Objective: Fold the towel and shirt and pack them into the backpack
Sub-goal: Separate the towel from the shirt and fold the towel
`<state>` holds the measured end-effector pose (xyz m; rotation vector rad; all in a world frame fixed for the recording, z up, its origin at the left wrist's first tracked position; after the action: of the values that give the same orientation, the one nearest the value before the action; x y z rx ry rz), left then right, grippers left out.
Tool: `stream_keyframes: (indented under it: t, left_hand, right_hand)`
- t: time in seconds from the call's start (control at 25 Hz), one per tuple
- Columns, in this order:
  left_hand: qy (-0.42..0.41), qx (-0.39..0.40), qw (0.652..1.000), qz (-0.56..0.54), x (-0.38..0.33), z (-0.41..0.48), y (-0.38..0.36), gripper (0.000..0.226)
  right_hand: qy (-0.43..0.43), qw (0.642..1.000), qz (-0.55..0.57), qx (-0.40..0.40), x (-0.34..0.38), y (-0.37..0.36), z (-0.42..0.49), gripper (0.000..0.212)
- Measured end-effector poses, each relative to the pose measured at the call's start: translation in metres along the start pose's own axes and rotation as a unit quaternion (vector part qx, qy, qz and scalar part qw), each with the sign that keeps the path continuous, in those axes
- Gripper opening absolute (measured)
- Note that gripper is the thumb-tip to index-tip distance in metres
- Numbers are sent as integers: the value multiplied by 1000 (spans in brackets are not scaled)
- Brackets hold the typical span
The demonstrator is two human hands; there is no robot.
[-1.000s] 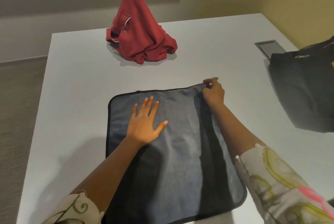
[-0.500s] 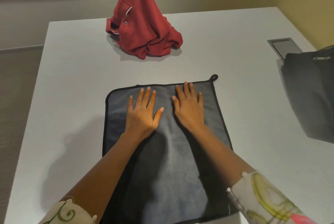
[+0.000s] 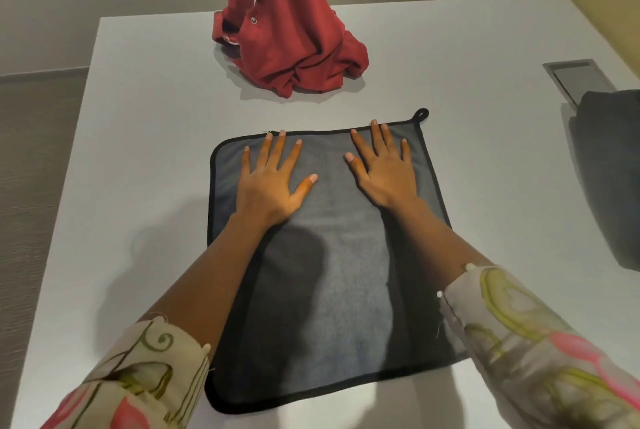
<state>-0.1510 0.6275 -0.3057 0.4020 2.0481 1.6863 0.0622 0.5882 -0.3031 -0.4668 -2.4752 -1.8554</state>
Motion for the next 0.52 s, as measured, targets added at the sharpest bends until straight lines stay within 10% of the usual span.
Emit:
stream_keyframes:
  t: [0.52]
  left_hand:
    - [43,22,999,1,14,-80,-10,78]
  right_hand:
    - [-73,997,10,-8,-29,-32,-110,64]
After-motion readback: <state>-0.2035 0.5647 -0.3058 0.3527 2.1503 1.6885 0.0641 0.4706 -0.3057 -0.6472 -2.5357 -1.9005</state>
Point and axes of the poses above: each hand's wrist, its own z-axis towards the middle knuckle, its own y-axis out of the back of the hand, x = y × z, the point moved 6 cm from there along z, towards the middle knuckle, and after that the axes turned 15 degrees about x, right-handed, at the moved point
